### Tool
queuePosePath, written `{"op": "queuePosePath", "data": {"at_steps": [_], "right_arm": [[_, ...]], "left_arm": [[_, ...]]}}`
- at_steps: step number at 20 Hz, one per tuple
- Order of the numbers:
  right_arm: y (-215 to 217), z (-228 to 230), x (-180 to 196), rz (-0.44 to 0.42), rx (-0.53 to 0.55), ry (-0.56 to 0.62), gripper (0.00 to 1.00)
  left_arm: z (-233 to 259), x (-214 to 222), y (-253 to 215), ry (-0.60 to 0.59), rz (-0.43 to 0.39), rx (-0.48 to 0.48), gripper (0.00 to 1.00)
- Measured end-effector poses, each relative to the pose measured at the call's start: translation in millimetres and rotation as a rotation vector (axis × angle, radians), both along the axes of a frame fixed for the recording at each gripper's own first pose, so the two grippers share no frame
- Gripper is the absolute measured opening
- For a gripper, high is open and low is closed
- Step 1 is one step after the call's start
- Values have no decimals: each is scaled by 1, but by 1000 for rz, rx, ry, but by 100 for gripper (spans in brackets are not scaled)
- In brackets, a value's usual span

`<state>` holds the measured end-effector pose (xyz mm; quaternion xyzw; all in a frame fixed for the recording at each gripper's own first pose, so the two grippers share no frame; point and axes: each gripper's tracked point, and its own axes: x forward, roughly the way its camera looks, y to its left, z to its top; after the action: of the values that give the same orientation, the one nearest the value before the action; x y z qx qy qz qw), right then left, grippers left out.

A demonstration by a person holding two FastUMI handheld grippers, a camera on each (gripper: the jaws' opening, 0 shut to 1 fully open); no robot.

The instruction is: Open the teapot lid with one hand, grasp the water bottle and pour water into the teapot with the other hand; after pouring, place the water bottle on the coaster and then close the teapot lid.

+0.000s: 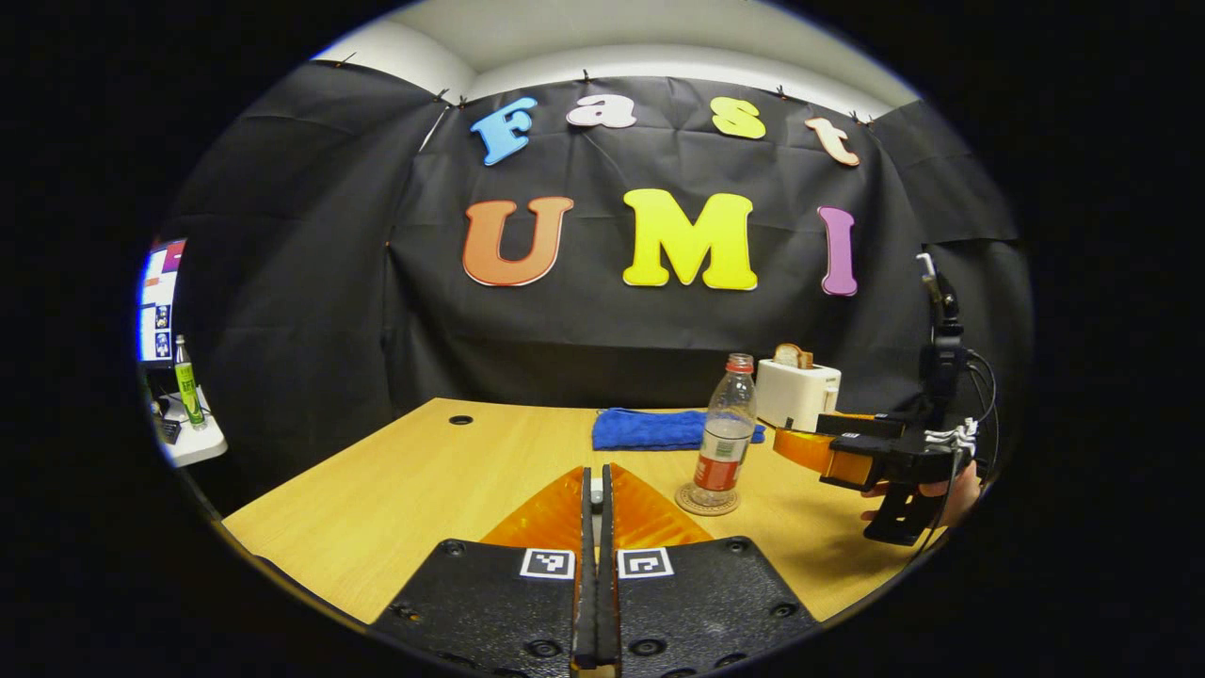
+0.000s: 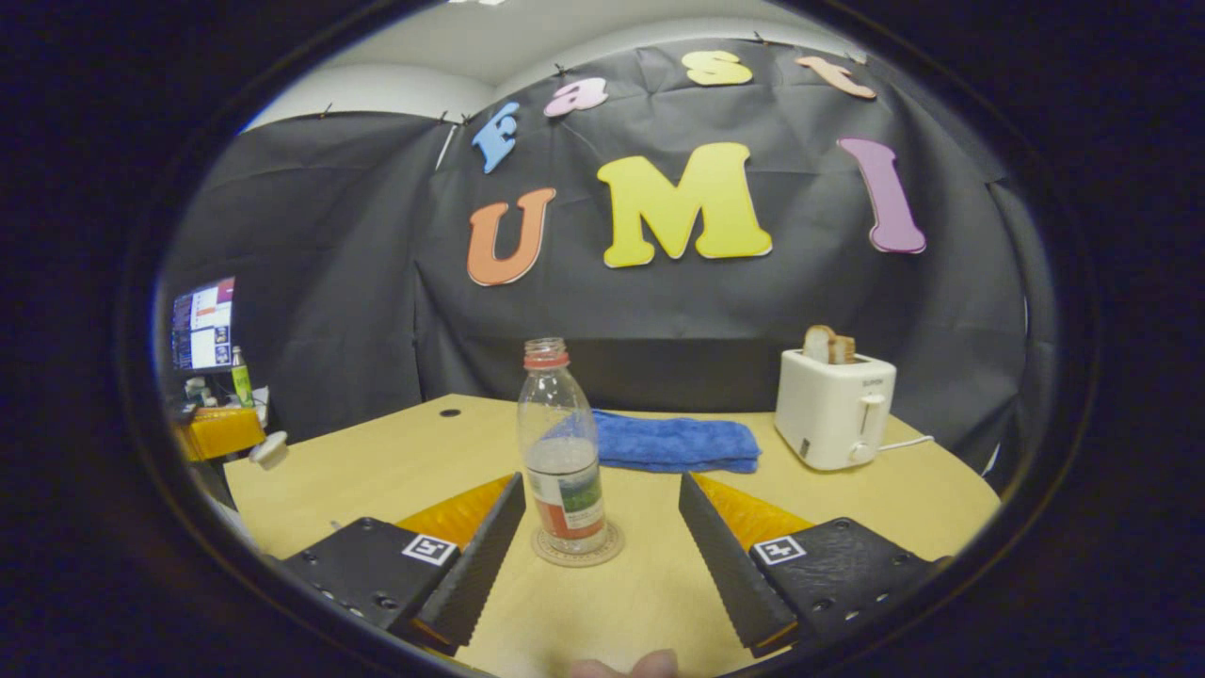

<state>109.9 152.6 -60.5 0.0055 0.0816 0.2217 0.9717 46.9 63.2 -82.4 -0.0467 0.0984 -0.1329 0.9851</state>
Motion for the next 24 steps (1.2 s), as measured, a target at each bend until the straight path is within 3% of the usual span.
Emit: {"op": "queuePosePath", "data": {"at_steps": [4,10,24], "right_arm": [[-40,7,-21,-41,-4,-46,98],[-77,10,-27,-90,-10,-91,96],[-94,-3,-31,-128,-20,-76,98]], "left_arm": [[-22,3,-27,12,-21,49,3],[-51,9,-40,89,-7,32,3],[-74,6,-41,140,-8,41,3]]}}
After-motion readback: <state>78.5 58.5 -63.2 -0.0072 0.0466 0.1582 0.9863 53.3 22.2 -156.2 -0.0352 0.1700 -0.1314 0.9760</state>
